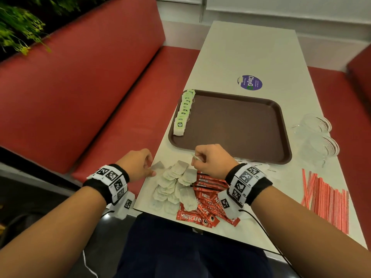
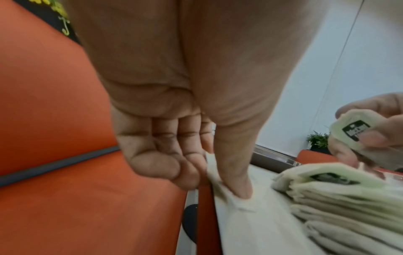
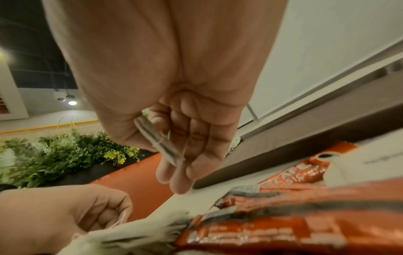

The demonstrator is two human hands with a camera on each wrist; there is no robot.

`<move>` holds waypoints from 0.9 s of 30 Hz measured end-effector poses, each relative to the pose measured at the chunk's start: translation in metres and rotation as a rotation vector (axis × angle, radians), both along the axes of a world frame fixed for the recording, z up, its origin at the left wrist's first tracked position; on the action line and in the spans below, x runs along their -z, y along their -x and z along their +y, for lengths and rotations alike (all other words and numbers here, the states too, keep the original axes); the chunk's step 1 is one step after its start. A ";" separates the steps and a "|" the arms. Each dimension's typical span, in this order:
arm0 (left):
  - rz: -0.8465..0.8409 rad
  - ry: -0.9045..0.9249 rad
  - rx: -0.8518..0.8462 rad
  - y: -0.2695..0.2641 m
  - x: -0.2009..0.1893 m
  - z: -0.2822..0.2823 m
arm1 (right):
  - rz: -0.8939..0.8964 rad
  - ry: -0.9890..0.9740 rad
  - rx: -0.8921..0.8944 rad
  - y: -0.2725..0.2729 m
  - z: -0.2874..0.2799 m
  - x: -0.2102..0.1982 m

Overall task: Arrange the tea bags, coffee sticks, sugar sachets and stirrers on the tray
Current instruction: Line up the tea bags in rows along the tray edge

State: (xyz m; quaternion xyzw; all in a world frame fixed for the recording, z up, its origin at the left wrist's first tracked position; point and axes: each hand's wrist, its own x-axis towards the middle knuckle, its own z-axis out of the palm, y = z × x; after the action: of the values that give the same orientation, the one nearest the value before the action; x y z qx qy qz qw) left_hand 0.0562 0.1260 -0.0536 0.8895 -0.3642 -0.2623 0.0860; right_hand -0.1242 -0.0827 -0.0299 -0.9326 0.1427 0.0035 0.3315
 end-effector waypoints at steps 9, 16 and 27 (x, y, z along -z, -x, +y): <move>0.039 0.232 0.086 0.018 -0.030 -0.016 | 0.008 -0.156 0.031 0.009 -0.003 0.000; 0.254 0.435 0.153 0.036 -0.051 -0.046 | -0.141 -0.089 -0.048 -0.003 -0.004 0.005; 0.187 0.675 0.136 0.034 -0.039 -0.082 | -0.360 -0.102 0.094 -0.019 -0.019 0.015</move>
State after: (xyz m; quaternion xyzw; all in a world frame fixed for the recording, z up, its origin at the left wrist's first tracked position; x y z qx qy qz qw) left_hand 0.0226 0.0441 -0.0144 0.7567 -0.4793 -0.2127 0.3904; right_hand -0.1048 -0.1016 -0.0453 -0.8925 0.1243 -0.1716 0.3982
